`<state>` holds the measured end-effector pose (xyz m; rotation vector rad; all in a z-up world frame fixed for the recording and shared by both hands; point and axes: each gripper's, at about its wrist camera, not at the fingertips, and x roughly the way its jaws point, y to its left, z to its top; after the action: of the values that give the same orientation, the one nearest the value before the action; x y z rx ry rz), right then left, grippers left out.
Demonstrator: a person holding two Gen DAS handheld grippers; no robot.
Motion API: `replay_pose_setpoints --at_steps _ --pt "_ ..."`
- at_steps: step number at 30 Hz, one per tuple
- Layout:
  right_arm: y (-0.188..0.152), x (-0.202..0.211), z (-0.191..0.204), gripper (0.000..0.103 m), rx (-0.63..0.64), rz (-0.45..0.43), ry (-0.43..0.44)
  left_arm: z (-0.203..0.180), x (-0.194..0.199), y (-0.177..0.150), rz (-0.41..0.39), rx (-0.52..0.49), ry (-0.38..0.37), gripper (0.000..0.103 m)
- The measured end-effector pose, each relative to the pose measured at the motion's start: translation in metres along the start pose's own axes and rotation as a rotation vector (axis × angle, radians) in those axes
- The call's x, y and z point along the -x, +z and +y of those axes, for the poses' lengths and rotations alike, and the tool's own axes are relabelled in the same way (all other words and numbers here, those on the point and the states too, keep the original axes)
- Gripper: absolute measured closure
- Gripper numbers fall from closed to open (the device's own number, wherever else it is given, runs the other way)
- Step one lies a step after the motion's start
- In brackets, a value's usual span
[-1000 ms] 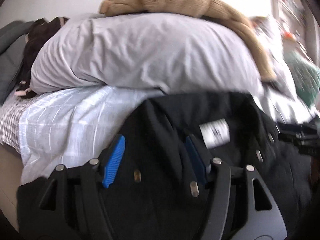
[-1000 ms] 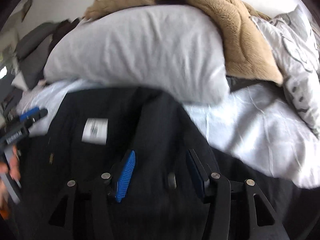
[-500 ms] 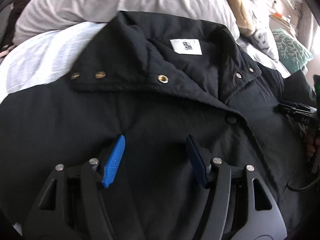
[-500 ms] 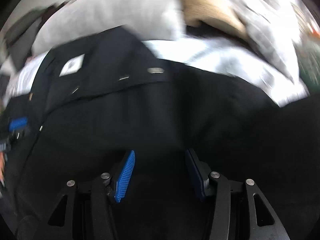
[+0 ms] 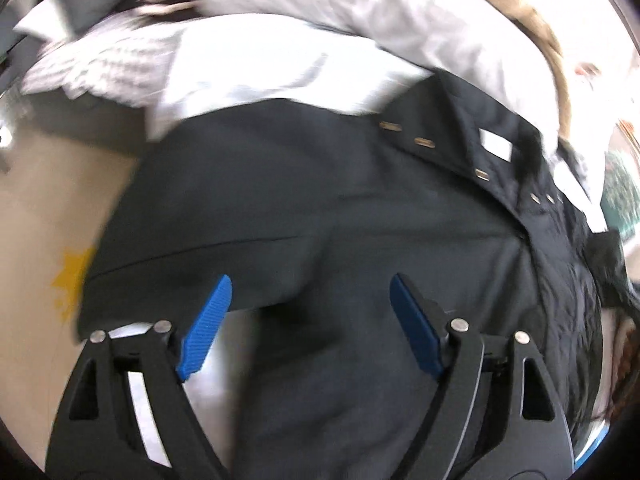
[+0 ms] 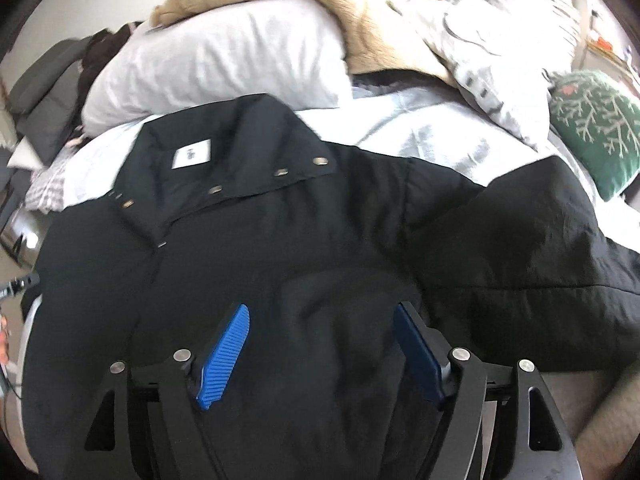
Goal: Fold large clothes
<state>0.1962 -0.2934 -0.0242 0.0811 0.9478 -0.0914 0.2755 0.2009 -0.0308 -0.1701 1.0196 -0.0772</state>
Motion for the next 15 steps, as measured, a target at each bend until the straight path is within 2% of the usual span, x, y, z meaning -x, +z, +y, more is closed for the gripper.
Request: replay_pose_setpoints --at_steps 4,6,12,15 --pt "-0.005 0.016 0.033 0.022 0.087 0.005 0.003 0.067 0.008 -0.015 0.042 0.133 0.060 0.017" --pt "-0.008 0.023 0.049 0.022 0.123 0.002 0.004 0.100 0.007 -0.022 0.071 0.220 0.054 0.017" --pt "-0.018 0.026 0.093 0.021 0.224 0.003 -0.001 0.193 -0.015 -0.041 0.115 0.600 -0.088 0.017" --pt "-0.025 0.023 0.110 0.021 0.267 0.008 -0.003 0.216 -0.032 -0.046 0.127 0.743 -0.153 0.017"
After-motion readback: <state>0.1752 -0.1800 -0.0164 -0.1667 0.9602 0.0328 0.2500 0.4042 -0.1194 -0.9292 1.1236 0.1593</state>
